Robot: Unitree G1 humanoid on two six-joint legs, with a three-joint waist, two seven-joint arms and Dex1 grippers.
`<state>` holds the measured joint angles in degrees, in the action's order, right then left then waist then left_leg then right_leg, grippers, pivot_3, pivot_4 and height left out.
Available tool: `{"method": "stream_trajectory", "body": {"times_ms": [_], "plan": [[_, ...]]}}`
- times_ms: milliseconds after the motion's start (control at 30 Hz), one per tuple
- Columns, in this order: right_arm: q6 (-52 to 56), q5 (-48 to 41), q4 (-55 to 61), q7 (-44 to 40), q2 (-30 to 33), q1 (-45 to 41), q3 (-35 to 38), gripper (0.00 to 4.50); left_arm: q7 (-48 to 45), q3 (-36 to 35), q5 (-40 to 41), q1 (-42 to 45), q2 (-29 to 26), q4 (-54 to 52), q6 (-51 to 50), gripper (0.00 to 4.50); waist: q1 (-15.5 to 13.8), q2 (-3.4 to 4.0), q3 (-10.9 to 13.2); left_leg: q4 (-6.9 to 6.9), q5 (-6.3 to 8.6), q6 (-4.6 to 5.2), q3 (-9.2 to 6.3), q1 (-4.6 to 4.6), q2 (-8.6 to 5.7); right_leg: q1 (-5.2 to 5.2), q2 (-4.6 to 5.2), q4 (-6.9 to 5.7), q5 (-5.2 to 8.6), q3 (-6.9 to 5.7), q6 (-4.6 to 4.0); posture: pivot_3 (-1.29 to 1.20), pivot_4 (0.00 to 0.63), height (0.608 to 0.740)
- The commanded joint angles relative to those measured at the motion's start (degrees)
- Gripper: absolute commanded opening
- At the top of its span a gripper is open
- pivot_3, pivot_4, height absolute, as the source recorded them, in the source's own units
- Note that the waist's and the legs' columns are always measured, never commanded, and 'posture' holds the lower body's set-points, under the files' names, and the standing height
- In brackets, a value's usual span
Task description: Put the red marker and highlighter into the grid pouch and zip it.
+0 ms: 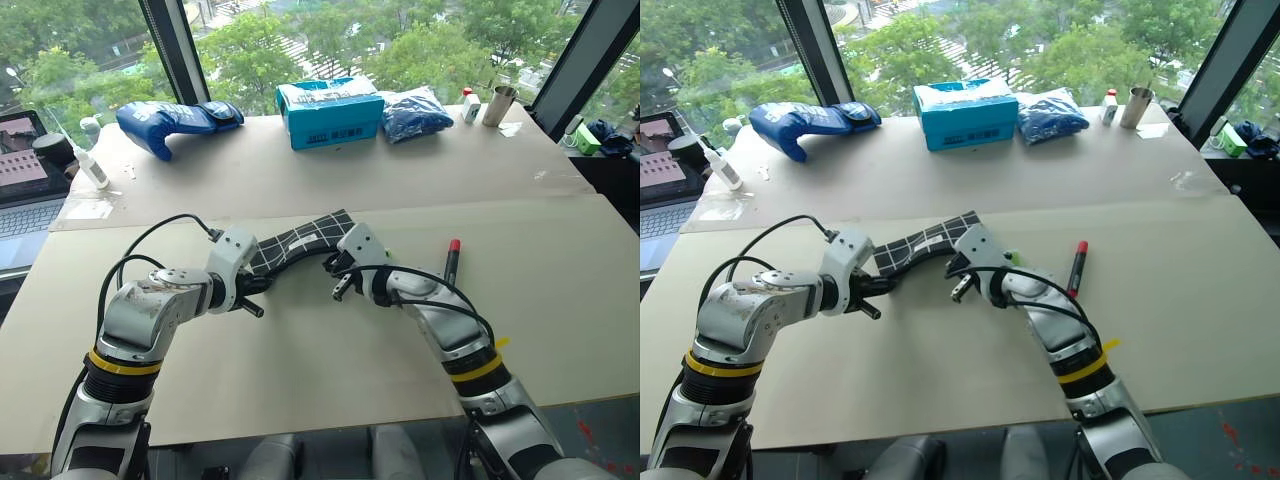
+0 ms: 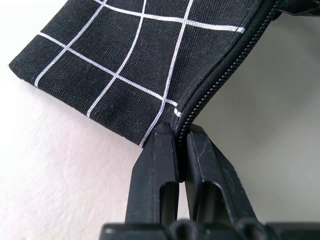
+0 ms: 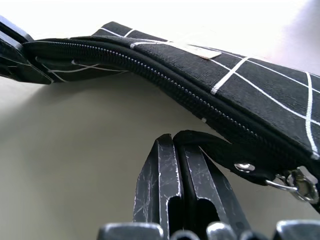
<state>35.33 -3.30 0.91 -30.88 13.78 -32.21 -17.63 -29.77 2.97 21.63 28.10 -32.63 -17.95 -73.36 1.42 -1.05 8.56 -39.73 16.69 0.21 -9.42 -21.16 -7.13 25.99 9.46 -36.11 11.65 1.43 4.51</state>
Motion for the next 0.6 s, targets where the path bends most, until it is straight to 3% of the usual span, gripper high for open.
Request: {"method": "stream_trajectory", "body": {"times_ms": [33, 400, 600], "plan": [[-0.9, 0.1, 1.1, 0.2, -1.4, -1.9, 0.0, 0.05, -0.4, -0.7, 0.8, 0.4, -0.5, -1.3, 1.2, 0.0, 0.0, 0.0, 0.0, 0.0, 0.0, 0.0, 0.0, 0.0, 0.0, 0.01, 0.0, 0.0, 0.0, 0.0, 0.0, 0.0, 0.15, 0.74], [3.8, -6.3, 1.5, -2.2, -1.4, -4.9, 7.7, 0.05, -1.7, 0.7, 0.6, -0.1, -2.2, -0.3, 2.4, 0.0, 0.3, 0.0, 0.0, 0.0, 0.0, 0.0, 0.03, -0.01, 0.0, 0.05, -0.01, -0.01, -0.01, 0.05, -0.01, 0.0, 0.15, 0.74], [10.3, -7.7, 4.2, -2.5, -4.8, -5.7, 2.6, 0.05, -2.7, 1.9, 0.2, 0.2, -3.2, 1.4, 4.0, 0.0, 1.1, 0.02, 0.0, 0.05, 0.0, -0.01, 0.04, 0.0, 0.08, 0.11, -0.1, -0.09, -0.02, 0.11, -0.03, 0.0, 0.15, 0.74]]}}
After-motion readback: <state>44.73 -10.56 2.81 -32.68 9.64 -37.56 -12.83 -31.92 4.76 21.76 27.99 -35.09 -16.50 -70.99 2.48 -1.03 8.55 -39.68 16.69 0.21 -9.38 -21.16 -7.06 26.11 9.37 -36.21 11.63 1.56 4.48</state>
